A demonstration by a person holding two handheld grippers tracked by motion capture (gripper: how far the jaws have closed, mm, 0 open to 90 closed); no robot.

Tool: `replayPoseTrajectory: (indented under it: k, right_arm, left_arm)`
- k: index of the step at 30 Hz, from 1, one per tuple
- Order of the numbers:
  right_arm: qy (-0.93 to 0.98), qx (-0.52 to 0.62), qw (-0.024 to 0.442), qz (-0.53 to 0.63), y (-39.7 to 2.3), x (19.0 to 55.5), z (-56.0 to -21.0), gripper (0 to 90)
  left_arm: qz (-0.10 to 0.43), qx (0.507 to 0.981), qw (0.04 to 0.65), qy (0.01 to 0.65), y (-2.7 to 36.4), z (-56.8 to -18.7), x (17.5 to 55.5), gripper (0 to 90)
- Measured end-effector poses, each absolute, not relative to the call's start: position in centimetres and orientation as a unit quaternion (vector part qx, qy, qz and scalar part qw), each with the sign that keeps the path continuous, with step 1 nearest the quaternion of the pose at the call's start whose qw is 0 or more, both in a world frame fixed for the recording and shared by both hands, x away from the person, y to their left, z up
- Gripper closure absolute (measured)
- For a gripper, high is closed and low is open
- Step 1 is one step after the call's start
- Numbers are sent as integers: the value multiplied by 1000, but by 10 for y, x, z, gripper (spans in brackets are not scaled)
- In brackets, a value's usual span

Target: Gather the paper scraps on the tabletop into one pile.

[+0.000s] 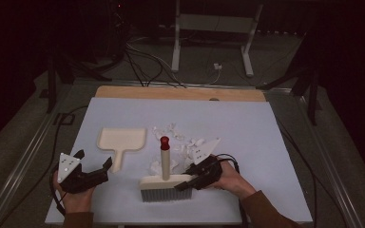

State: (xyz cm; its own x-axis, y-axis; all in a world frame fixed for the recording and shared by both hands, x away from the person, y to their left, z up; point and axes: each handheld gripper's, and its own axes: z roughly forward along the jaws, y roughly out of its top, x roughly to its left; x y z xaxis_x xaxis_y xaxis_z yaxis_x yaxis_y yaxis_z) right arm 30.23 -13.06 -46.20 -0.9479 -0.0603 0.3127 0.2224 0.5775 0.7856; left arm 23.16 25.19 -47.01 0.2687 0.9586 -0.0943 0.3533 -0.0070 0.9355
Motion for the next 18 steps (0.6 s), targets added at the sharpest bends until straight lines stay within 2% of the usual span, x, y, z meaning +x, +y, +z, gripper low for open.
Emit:
replayPoseTrajectory:
  k: [6, 18]
  right_arm:
    - [-893, -44, 138, -426, -124, 301, -474, 684]
    - [-894, -99, 70, -431, -139, 334, -471, 684]
  left_arm:
    - [315, 635, 478, 518, 253, -471, 232, 4]
    - [317, 636, 475, 519, 252, -471, 232, 4]
